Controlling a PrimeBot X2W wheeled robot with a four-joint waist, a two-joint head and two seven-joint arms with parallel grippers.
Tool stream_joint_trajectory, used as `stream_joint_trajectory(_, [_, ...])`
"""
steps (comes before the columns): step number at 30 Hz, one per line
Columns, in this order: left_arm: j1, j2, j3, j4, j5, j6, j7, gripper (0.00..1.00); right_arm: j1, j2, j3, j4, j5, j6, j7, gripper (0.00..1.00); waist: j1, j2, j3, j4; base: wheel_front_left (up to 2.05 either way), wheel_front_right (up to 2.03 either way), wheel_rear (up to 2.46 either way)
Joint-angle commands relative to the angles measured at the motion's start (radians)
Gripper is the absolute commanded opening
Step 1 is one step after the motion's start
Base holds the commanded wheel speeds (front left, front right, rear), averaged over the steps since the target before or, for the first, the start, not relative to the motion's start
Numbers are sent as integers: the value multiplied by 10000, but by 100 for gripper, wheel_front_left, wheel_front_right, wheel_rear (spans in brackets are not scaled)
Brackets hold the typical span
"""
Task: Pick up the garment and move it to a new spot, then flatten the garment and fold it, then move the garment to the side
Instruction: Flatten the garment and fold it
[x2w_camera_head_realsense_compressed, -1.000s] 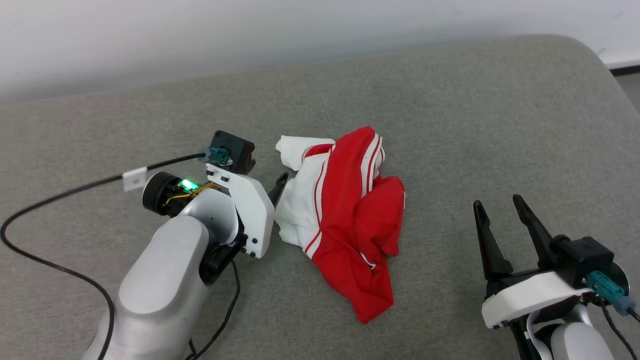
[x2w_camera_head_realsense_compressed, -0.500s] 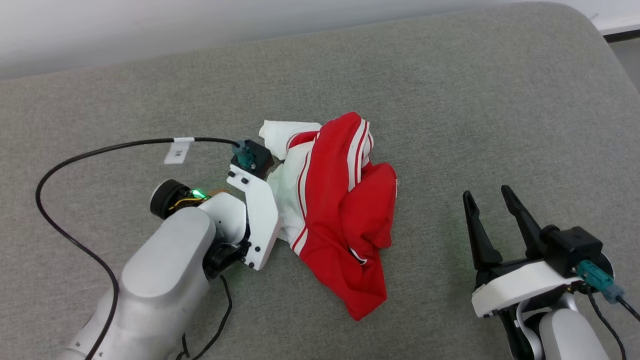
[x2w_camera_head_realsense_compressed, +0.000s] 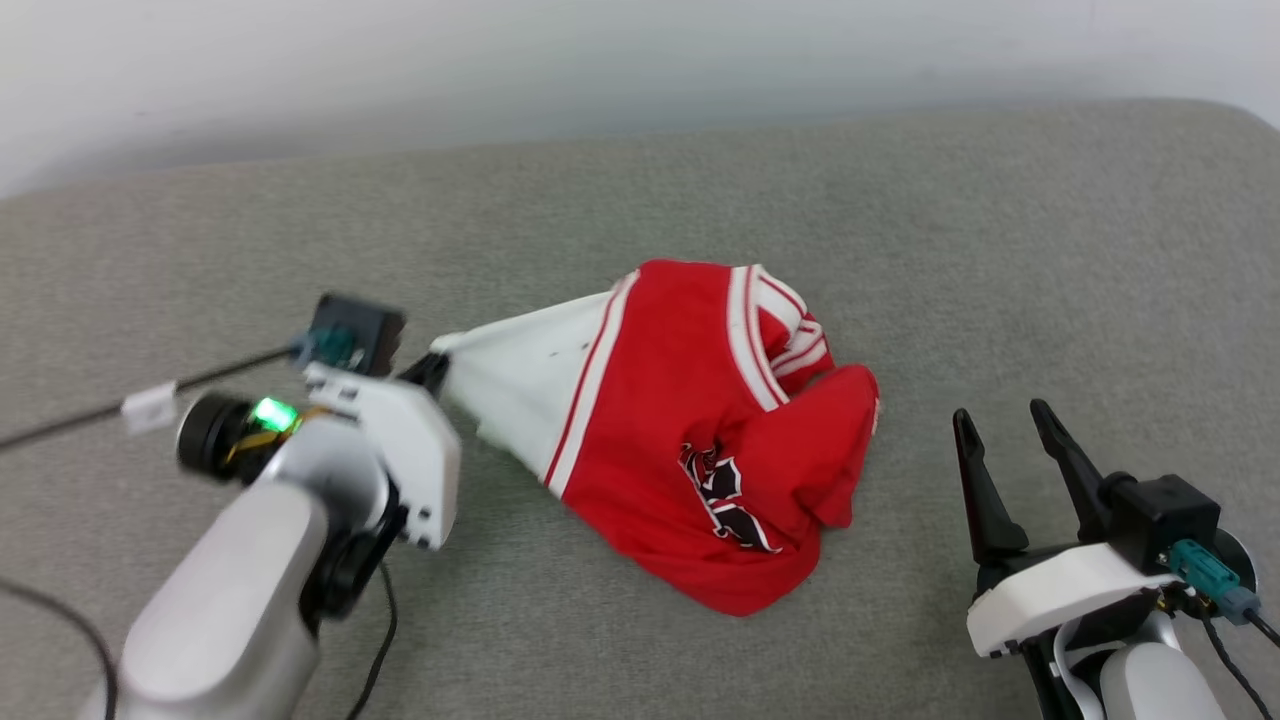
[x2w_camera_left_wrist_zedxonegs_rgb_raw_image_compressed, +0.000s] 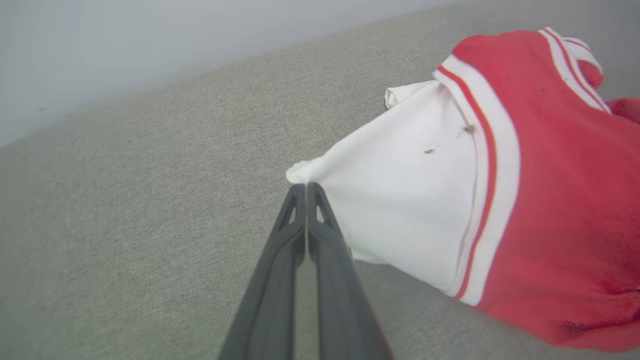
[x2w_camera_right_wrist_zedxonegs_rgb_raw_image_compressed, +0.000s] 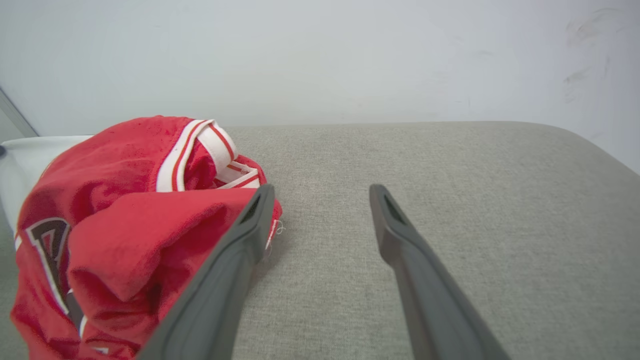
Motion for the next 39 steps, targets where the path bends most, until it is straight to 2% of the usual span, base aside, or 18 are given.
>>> stream_joint_trajectory(1, [851, 207, 247, -514, -162, 445, -139, 0, 188, 1, -39, -75, -86, -5, 69, 100, -1, -1, -403, 414, 0, 0, 0])
stream_joint_trajectory(4, [2489, 539, 683, -1375, -572, 1211, -203, 0, 344, 3, -79, -203, -123, -5, 178, 100, -1, -1, -584, 613, 0, 0, 0])
stream_joint_trajectory(8, [4575, 579, 1087, -1946, -1241, 2039, -254, 0, 549, 1, -142, -363, -171, -5, 322, 100, -1, -1, -755, 743, 0, 0, 0])
stream_joint_trajectory(10, [5345, 392, 1209, -2011, -1605, 2257, -333, 0, 609, 1, -139, -435, -203, -5, 395, 100, -1, -1, -823, 746, 0, 0, 0])
stream_joint_trajectory(13, [6080, 134, 1262, -1846, -1992, 2346, -459, 0, 738, 1, -132, -525, -248, -5, 497, 100, -1, -1, -985, 707, 0, 0, 0])
stream_joint_trajectory(14, [6241, 47, 1247, -1754, -2083, 2337, -493, 25, 782, 1, -148, -560, -275, -5, 517, 100, -1, -1, -1040, 698, 0, 0, 0])
stream_joint_trajectory(15, [6304, -51, 1253, -1684, -2138, 2287, -596, 58, 816, 1, -165, -585, -293, -5, 563, 100, -1, -1, -1105, 689, 0, 0, 0])
stream_joint_trajectory(16, [6279, -115, 1304, -1670, -2090, 2296, -815, 100, 859, 1, -183, -619, -318, -5, 596, 100, -1, -1, -1179, 683, 0, 0, 0])
stream_joint_trajectory(18, [6149, -189, 1346, -1657, -1952, 2258, -1232, 100, 953, 2, -210, -689, -334, -5, 658, 100, -1, -1, -1337, 662, 0, 0, 0])
stream_joint_trajectory(30, [4918, -702, 1701, -2058, -356, 1961, -5366, 100, 1387, -15, -207, -1148, -435, -5, 1086, 100, -1, -1, -1961, 466, 0, 0, 0])
stream_joint_trajectory(36, [4604, -950, 1752, -2297, 200, 1823, -5914, 100, 1392, -21, -659, -1157, -153, -5, 1435, 100, -1, -1, -1907, 579, 0, 0, 0])
stream_joint_trajectory(39, [4525, -1052, 1771, -2460, 409, 1753, -5963, 100, 1133, -137, -1053, -912, 266, -5, 2026, 100, -1, -1, -1753, 800, 0, 0, 0])
